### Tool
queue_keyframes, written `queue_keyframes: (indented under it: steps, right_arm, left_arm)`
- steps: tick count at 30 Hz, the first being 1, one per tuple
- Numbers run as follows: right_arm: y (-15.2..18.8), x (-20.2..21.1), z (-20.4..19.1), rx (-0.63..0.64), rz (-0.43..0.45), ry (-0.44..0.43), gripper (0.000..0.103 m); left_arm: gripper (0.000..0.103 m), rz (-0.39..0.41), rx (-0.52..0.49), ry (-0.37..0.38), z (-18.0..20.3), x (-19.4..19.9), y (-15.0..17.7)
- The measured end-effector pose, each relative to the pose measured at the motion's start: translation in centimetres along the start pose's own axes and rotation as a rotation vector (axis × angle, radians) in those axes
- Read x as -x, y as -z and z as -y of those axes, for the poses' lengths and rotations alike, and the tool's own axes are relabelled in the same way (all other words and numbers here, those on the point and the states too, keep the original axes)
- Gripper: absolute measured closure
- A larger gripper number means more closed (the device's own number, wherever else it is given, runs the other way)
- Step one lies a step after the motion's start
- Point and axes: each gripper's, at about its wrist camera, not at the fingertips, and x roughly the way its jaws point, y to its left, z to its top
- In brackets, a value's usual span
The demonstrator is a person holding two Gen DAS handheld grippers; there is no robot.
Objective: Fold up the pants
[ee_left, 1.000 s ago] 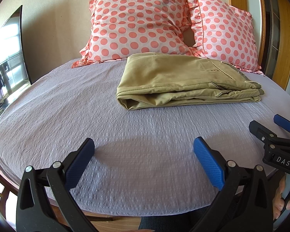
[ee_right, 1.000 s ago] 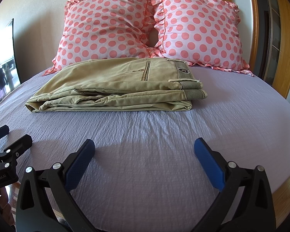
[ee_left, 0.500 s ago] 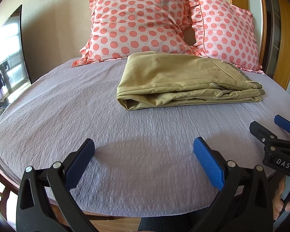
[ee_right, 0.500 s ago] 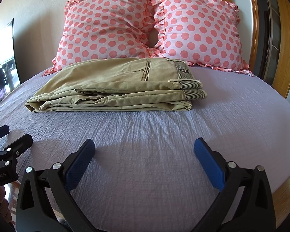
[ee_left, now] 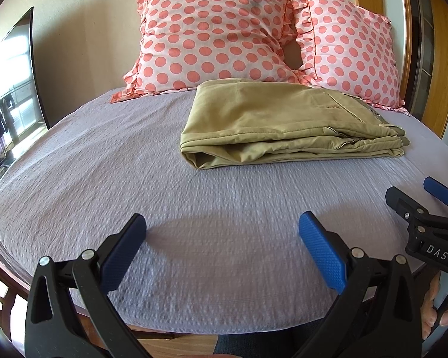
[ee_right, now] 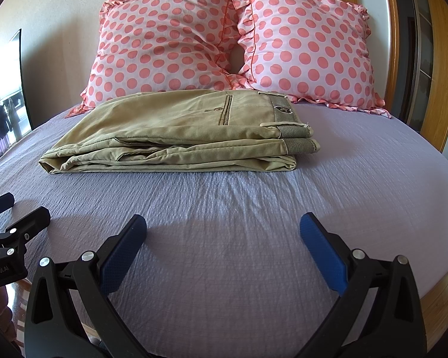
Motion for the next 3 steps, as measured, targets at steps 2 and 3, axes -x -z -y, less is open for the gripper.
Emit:
queue_keyframes:
  steps: [2,3]
  right_arm:
    - [-0.03,-0.01,0.01,0.000,0.000,0.000,0.001]
    - [-0.03,-0.01,0.01,0.000,0.000,0.000,0.001]
  left_arm:
    - [0.002,0.004,0.000,-0.001,0.07,0.03,0.00]
    - [0.002,0.004,0.000,-0.001,0.04,0.01,-0.05]
